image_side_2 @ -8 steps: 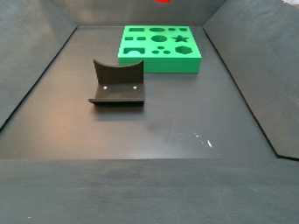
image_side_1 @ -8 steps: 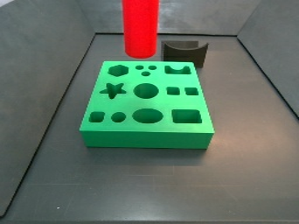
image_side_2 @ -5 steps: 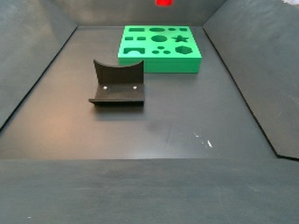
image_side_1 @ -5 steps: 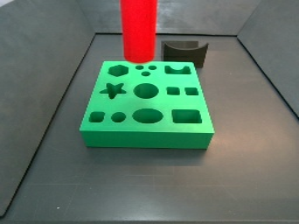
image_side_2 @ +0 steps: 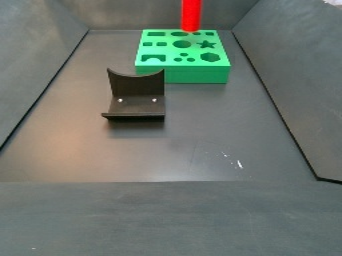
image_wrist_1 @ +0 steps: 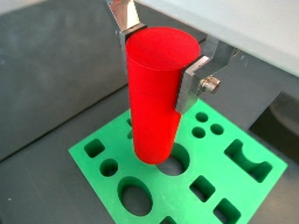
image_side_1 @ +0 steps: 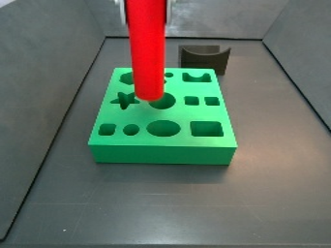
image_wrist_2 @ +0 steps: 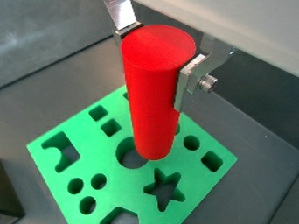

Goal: Insert the round object.

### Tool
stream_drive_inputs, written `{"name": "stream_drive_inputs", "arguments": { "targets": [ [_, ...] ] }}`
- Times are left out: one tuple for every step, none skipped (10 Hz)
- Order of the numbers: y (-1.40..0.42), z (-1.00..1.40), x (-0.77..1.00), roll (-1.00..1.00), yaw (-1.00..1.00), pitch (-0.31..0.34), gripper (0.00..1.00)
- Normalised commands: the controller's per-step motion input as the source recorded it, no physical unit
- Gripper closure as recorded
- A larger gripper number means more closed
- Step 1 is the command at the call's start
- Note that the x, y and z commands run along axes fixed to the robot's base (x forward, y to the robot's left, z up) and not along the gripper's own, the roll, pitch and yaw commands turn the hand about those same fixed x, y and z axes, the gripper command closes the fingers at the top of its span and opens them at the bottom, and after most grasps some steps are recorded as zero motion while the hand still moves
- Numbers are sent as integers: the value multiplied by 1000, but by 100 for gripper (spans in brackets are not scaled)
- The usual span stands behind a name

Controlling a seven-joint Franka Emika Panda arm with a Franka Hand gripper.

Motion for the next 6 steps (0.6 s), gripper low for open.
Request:
{"name": "stream_drive_inputs", "arguments": {
  "targets": [
    [200,-497,-17,-219,0,-47,100],
    [246,-431,0,-124,0,-27,100],
    [186,-354,0,0,0,0,100],
    [117,-271,31,49,0,0,100],
    [74,-243,226,141,0,56,100],
    [0,-326,343,244,0,30,100]
  ]
}}
